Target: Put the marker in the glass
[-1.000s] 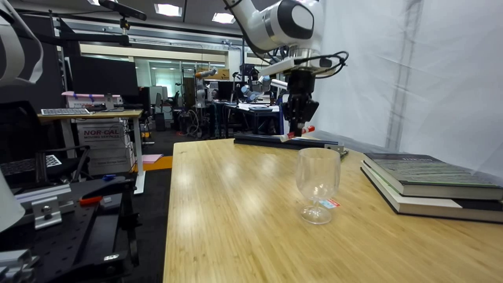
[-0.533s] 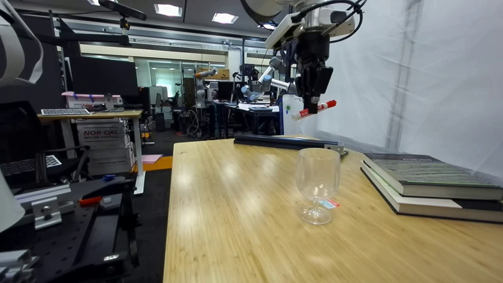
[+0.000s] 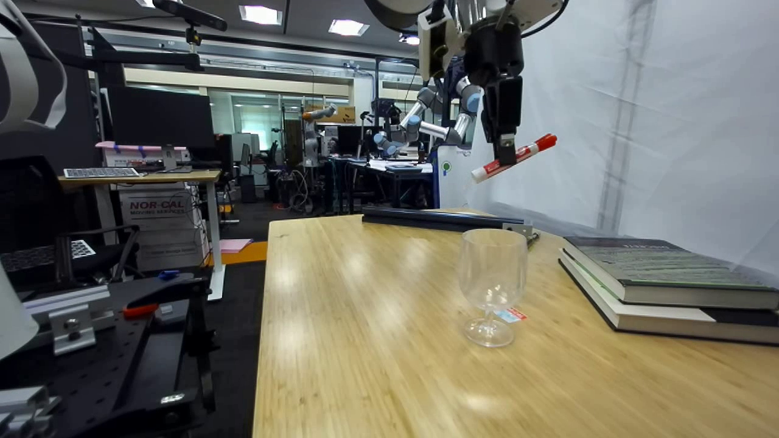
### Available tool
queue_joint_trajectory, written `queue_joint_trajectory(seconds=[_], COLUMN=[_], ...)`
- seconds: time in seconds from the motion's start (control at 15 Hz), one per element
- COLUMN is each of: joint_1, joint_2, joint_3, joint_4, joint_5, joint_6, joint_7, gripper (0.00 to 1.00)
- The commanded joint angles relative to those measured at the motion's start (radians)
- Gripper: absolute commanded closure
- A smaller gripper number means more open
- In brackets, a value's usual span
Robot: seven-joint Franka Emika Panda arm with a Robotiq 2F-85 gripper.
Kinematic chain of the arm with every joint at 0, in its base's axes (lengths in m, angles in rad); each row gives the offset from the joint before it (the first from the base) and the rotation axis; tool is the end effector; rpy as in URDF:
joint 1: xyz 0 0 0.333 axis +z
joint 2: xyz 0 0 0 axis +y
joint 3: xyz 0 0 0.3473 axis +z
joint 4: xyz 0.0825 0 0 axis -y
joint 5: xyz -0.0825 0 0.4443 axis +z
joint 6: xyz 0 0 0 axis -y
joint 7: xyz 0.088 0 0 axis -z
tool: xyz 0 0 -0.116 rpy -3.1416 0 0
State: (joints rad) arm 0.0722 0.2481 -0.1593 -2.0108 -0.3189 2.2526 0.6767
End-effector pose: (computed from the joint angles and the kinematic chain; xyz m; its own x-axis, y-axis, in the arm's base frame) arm 0.6461 -0.0648 0.3182 0.8494 -0.5067 0.1474 -0.5277 -0.8147 0.2403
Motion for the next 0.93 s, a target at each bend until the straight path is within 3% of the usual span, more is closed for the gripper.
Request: queue_joint_trajectory(seconds=[0.0, 0.4, 0.87], joint_1=[0.003, -0.01, 0.035], joint_2=[-0.073, -0.148, -0.103], joint_3=[-0.012, 0.019, 0.099], joint_4=[-0.059, -0.098, -0.092], joint_5=[-0.107, -0.169, -0.213], joint_6=[0.02, 0.011, 0.025], joint_7=[0.15, 0.353, 0.644], gripper=[0.95, 0.95, 0.95])
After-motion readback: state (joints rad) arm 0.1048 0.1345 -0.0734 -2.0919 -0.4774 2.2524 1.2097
